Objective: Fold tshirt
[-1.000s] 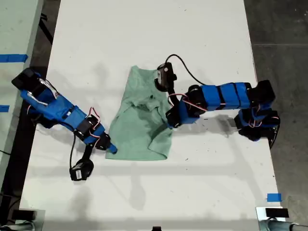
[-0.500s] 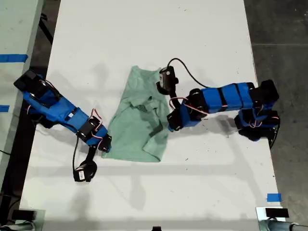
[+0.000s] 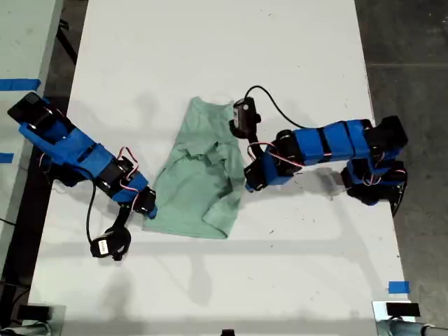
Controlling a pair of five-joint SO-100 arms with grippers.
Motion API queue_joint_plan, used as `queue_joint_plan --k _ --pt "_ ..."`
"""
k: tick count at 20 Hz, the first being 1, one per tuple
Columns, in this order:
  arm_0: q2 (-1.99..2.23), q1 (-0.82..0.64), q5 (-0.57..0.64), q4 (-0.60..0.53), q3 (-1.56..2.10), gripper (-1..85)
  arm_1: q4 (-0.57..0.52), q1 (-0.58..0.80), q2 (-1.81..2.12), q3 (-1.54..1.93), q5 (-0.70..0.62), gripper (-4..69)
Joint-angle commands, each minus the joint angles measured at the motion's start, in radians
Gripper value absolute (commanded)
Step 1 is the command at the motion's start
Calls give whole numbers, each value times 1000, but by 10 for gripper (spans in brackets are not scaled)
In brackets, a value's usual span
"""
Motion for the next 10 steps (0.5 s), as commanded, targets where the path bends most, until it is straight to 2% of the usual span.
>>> queue_joint_plan --k 1,5,8,10 --pt "48 -15 49 -51 -106 0 -29 -18 109 -6 8 -19" --pt "-160 -48 137 -75 -354 0 -41 -18 110 -3 9 -19" --pt "-284 -80 178 -147 -456 0 -44 -26 112 -3 18 -19" --pt "-362 -97 213 -146 -525 1 -49 -34 114 3 26 -19"
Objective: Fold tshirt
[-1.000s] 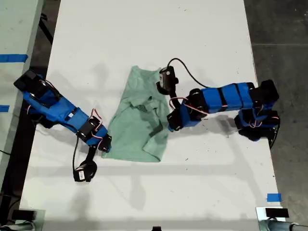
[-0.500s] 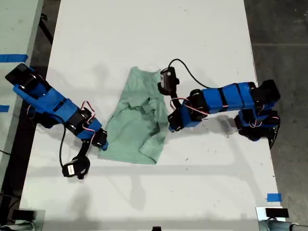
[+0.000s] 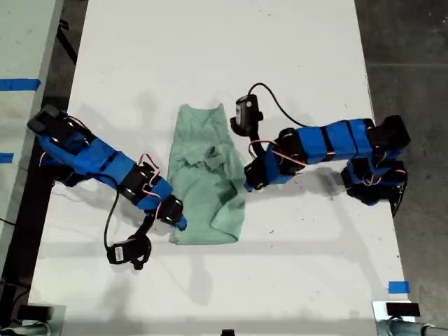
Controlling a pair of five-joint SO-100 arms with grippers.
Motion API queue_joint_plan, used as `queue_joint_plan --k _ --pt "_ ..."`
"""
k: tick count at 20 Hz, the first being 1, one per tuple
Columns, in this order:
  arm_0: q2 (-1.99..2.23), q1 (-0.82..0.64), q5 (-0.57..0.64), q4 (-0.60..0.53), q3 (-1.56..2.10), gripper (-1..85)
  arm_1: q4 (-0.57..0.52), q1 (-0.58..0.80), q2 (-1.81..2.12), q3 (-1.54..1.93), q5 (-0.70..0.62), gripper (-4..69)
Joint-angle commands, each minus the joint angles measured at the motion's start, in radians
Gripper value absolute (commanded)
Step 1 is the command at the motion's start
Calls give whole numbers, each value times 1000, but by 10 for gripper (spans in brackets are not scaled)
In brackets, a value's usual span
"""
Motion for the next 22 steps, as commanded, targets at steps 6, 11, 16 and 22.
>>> queue_joint_plan --k 6,11,16,22 --pt "-212 -44 158 77 -396 384 -40 -34 100 6 18 -19" --pt "-66 -103 146 348 -439 446 -43 -41 107 21 21 -18" --pt "87 -25 -23 439 -402 395 -61 -115 101 26 60 125" --pt "100 58 -319 469 -397 217 -98 -189 14 -12 206 184"
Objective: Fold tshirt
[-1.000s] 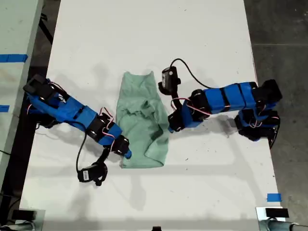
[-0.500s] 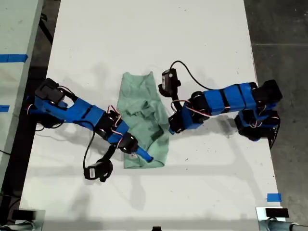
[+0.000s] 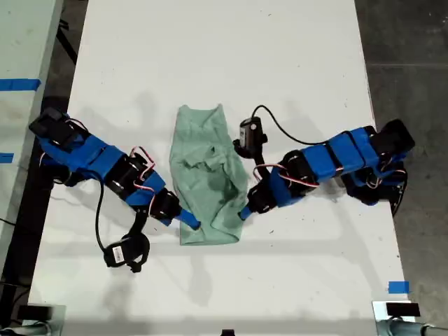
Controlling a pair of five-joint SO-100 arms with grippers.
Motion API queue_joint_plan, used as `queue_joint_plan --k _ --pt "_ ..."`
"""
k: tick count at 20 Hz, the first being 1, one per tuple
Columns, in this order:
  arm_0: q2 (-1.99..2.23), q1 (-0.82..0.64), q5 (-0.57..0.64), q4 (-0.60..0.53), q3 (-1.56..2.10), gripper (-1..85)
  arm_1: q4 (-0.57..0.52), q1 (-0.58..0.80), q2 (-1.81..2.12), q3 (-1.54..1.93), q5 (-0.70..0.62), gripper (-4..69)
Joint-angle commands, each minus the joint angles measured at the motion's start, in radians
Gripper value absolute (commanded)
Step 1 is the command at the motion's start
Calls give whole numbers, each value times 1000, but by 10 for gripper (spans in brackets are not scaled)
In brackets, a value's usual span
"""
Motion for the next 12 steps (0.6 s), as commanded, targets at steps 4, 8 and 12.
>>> queue_joint_plan --k 4,8,12 --pt "67 -9 -61 -3 -12 209 60 -26 -176 -236 87 249" --pt "34 -21 -54 -3 -12 275 110 -20 -308 -385 95 259" --pt "-29 -23 -43 -37 -14 274 115 -9 -385 -436 95 265"
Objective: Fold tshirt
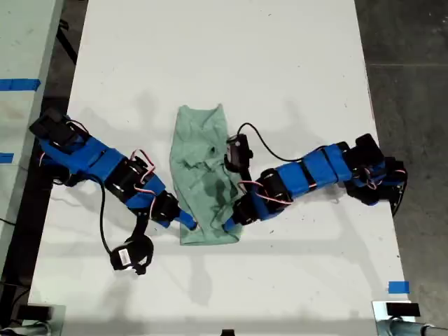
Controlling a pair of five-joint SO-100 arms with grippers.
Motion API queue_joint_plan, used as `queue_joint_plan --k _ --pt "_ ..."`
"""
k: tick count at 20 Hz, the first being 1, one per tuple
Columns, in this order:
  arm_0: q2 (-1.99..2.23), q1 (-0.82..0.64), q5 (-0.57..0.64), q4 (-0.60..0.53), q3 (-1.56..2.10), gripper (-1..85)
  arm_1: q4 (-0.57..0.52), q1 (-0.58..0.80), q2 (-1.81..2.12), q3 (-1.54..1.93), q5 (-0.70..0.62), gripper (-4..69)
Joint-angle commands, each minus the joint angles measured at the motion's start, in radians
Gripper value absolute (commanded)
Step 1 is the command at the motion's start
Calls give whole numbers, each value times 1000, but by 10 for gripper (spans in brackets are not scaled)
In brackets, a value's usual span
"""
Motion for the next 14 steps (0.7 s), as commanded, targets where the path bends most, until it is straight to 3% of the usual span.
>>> queue_joint_plan --k 1,7,14 --pt "-20 -26 14 -51 -15 274 14 6 -21 -97 3 272" --pt "-156 -35 48 -123 -29 278 0 17 -97 -129 -17 285" --pt "-287 -34 67 -152 -49 258 -106 35 -213 -129 -64 289"
